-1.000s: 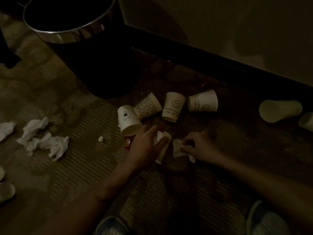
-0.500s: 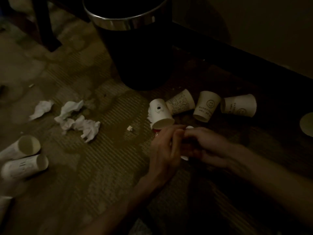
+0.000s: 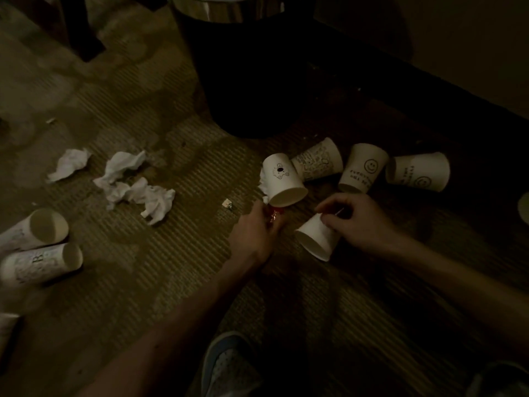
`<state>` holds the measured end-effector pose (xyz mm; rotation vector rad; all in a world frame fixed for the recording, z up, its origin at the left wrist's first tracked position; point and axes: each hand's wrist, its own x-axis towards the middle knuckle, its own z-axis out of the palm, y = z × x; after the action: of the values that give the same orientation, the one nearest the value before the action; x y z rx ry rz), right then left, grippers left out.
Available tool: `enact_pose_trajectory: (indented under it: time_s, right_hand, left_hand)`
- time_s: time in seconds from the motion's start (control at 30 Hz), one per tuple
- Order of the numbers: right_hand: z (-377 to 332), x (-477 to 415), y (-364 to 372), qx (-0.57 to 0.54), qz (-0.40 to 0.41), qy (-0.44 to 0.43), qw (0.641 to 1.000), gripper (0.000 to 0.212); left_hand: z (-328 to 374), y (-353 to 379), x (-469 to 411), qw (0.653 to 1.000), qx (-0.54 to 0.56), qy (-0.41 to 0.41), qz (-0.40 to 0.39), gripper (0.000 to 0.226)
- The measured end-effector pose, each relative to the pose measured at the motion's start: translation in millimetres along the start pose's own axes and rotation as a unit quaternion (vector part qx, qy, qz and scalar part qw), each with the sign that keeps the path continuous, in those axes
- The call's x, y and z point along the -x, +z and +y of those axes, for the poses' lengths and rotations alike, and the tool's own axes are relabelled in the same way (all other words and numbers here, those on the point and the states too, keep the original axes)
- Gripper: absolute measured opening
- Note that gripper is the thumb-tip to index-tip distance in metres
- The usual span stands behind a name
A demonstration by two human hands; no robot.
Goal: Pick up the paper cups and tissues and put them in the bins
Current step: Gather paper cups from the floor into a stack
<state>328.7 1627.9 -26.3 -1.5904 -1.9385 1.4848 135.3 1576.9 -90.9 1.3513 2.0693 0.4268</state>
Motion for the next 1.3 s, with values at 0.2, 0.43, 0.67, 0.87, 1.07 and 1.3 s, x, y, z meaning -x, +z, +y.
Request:
enact_pose_trajectory:
  time_s: [0.2,0.43,0.67,0.87,1.07,1.3]
  right_hand:
    - [-28.4,-25.9,7.7,0.118,0.062,-0.114,0.984,0.036]
    - [-51.6,-72.2,38.2,0.281,0.059,-0.089,0.954,0.082]
    - [-38.9,-73.7,36.4,0.259,0.063,-0.107,0.958,0.074]
    - [-25.1,-59.8,11.1,0.152,0.122,-0.059,0.979,0.069]
    - [-10.8,-50.5,0.8,0.061,0.149,-0.03,0.986,0.059]
    - [-1.7,-45.5,-6.8,0.015,0.148,-0.008,0.989,0.053]
  left_hand:
    - [-6.4,-6.5,0.5,0.999,0.024,0.015,-0.023,0.025]
    - [-35.0,-25.8,11.5,0.994,0.105,0.002,0.004,0.022]
    - [-38.6,-42.1,12.9,0.976,0.21,0.047,-0.009,0.033]
    - [-22.8,-54.3,-13.4,0.99,0.123,0.072,-0.015,0.014]
    - [5.1,-49.2,-51.7,0.996,0.045,0.067,0.039,0.038]
    - [11.9,-14.5,-77.7,0.971,-0.179,0.157,0.012,0.066]
